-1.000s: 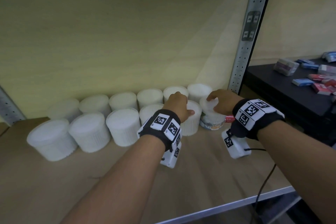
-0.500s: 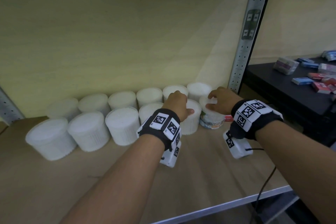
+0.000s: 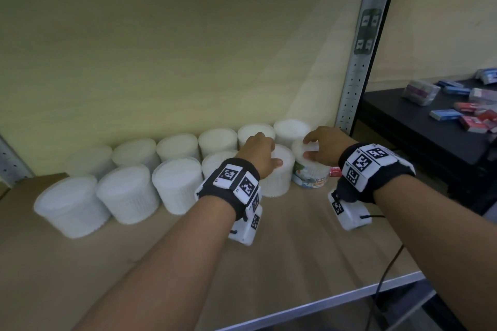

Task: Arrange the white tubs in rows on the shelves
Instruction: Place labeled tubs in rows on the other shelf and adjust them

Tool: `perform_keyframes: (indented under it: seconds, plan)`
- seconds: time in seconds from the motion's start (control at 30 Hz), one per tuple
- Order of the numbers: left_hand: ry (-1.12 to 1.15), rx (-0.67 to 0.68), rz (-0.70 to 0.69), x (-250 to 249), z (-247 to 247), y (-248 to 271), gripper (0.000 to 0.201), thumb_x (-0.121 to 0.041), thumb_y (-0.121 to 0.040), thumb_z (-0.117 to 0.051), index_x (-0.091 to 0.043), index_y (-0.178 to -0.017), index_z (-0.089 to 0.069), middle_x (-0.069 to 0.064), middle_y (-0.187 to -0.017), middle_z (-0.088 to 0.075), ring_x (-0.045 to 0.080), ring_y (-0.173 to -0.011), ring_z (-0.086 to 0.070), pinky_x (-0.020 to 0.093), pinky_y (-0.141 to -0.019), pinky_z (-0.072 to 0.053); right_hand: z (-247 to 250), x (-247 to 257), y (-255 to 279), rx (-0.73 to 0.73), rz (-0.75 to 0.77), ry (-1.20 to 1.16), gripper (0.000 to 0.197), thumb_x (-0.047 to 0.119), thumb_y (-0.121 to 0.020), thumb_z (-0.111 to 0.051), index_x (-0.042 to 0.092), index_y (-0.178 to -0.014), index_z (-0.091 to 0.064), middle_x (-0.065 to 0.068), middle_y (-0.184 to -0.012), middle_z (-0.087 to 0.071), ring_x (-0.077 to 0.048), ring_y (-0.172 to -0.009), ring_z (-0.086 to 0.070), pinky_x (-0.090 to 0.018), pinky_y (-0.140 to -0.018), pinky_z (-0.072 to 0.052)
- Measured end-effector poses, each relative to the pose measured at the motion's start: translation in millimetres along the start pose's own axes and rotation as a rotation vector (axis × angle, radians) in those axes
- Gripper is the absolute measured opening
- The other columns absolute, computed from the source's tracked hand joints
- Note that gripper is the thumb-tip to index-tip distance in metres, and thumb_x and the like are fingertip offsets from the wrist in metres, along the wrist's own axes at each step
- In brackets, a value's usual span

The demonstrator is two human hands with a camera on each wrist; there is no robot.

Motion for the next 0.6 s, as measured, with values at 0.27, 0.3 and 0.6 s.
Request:
perform_keyframes:
  seconds: [0.27, 0.3, 0.6]
  plan:
    - [0.034, 0.12, -0.047, -3.3, -6.3, 2.1, 0.045, -0.006, -0.094, -0.049, -0.011, -0.139, -0.042, 0.007, -0.144, -0.042, 0.024, -0.131, -0.043, 0.028, -0.103, -0.035, 0.6, 2.2, -2.3, 0.0, -0.02, 0.021, 0.049, 0.034, -0.094, -0.055, 0.015, -0.139, -0.047, -0.007, -0.145, -0.043, -0.023, -0.133, -0.041, -0.032, -0.11, -0.033]
    - [0.028, 0.133, -0.067, -5.2, -6.2, 2.8, 0.048, -0.001, -0.093, -0.047, -0.013, -0.139, -0.042, 0.007, -0.144, -0.042, 0.024, -0.131, -0.043, 0.026, -0.1, -0.035, 0.3, 2.3, -2.2, 0.001, -0.022, 0.021, 0.049, 0.034, -0.094, -0.054, 0.015, -0.139, -0.047, -0.007, -0.145, -0.043, -0.023, -0.133, -0.041, -0.032, -0.11, -0.033]
    - [-0.058, -0.189, -0.011, -6.1, 5.1, 1.0, 0.034, -0.025, -0.093, -0.05, -0.008, -0.123, -0.053, 0.011, -0.125, -0.048, 0.029, -0.121, -0.043, 0.043, -0.097, -0.043, -0.2, 1.4, -3.0, 0.004, -0.016, 0.011, 0.048, 0.033, -0.094, -0.055, 0.014, -0.138, -0.048, -0.008, -0.143, -0.044, -0.024, -0.132, -0.043, -0.031, -0.108, -0.034]
Point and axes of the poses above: each hand's wrist, its own y-axis away from the middle knuckle, its own z-axis out of the back of the hand, x = y × z, the point moved 8 cm from there along -y, towards the middle knuckle
